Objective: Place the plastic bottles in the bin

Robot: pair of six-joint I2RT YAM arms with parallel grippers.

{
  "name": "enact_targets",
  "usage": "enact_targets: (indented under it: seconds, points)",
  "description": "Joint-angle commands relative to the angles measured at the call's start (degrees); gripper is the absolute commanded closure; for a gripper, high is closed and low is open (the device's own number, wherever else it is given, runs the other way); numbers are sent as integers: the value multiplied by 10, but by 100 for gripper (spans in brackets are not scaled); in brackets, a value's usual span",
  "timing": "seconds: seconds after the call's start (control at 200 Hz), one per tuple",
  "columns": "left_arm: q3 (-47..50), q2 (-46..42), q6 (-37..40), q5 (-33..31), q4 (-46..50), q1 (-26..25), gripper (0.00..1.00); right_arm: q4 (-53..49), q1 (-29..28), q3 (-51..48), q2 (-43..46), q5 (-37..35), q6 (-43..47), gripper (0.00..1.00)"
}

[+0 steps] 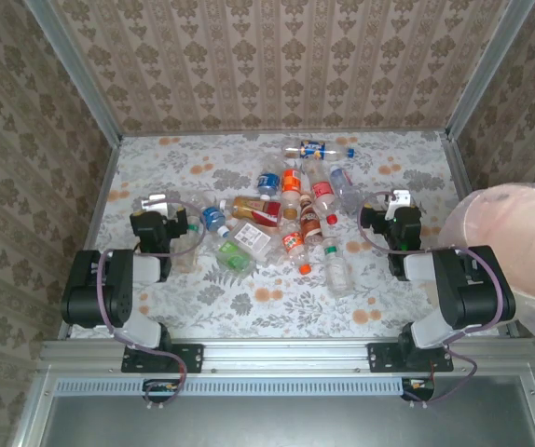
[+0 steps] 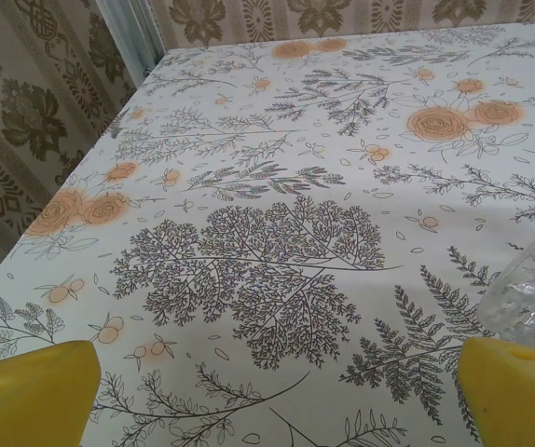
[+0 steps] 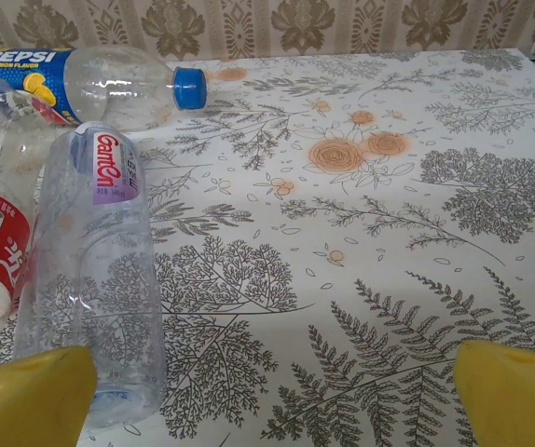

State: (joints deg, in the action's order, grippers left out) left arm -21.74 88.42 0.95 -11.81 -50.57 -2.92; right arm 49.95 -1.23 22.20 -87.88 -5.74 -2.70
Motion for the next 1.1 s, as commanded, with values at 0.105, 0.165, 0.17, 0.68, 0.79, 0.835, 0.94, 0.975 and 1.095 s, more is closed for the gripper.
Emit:
enact_targets:
  seconds: [0.105,0.165,0.17,0.68,0.79,0.835,0.94,0.975,1.095]
  points:
    - [-5,-4,5,7,-4,0,0,1,-1,7,1,5,8,0]
    - [-5,-4,6,7,-4,0,0,1,-1,7,1,5,9,0]
    - [-5,-4,6,7,-4,-1,0,1,-1,8,1,5,9,0]
    - [-6,-3,5,7,-3,-1,0,0,2,7,1,11,7,0]
    - [-4,-5,6,7,-5,-1,0,1,2,6,2,19,10,0]
    - [-3,-5,8,7,-8,-1,0,7,1,2,3,26,13,0]
    - [-7,-28,12,8,17,-4,0,29,1,-19,31,10,6,0]
    - [-11,-42,12,8,37,-4,0,11,1,-19,49,9,7,0]
    - [-32,-100,11,4,118,-4,0,-94,0,8,119,25,14,0]
